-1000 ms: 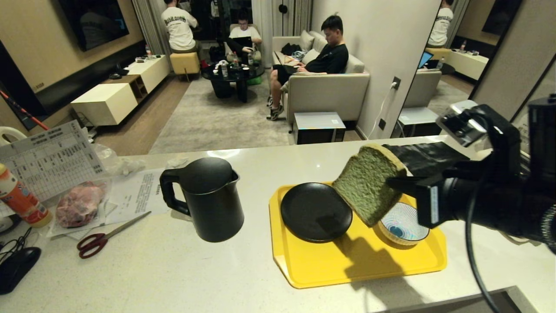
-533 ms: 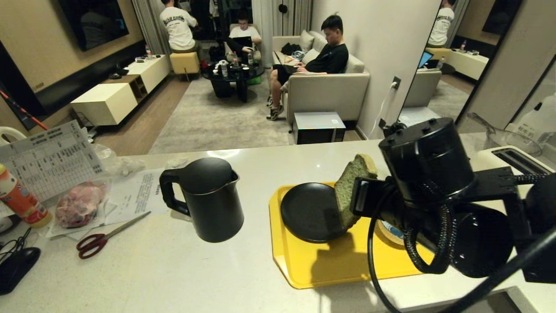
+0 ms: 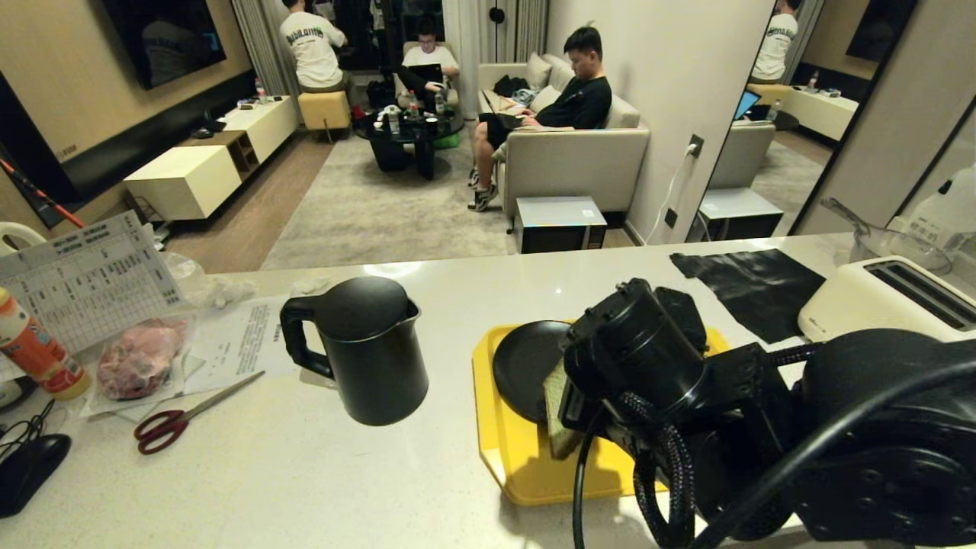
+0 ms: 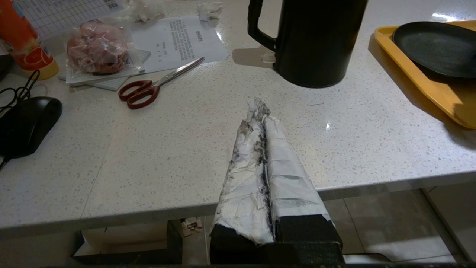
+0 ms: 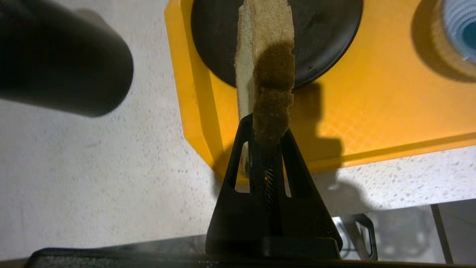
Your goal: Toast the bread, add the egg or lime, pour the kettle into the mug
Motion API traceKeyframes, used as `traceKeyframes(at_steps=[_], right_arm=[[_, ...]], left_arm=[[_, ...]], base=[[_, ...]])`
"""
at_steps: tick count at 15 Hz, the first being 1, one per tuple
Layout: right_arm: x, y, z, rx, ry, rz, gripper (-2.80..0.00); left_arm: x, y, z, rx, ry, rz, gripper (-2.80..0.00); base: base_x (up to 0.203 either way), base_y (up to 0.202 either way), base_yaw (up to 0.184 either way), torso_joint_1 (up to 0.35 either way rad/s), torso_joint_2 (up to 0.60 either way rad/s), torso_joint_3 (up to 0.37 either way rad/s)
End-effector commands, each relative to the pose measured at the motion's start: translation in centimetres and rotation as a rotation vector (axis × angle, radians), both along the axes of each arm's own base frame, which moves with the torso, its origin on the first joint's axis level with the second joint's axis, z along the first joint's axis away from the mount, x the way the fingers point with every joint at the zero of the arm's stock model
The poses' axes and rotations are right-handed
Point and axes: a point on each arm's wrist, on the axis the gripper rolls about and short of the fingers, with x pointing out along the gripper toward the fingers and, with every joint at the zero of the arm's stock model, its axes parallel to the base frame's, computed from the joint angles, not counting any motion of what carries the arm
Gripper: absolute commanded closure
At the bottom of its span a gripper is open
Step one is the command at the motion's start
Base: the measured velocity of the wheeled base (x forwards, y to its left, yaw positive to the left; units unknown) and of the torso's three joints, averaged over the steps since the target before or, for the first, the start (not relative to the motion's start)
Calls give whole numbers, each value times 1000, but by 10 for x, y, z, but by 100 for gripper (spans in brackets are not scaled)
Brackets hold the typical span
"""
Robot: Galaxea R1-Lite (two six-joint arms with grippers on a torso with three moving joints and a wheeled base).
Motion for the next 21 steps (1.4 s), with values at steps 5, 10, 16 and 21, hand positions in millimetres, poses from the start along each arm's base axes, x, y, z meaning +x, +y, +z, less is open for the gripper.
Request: traceKeyframes(at_steps=[5,10,16,21], right_arm=[[4,10,-13,12,82,82,0],[9,14,-2,38,64,116,0],[30,34,-14,64,100,139,0],[63,38,-24,79,84,109,0]], left_arm=[[0,0,0,0,-3,0,0],[0,0,0,0,-3,0,0],[0,0,-1,8,-1,0,0],[0,0,-1,8,-1,0,0]], base=[[0,0,0,0,0,0],[0,0,0,0,0,0],[0,0,0,0,0,0],[0,0,0,0,0,0]])
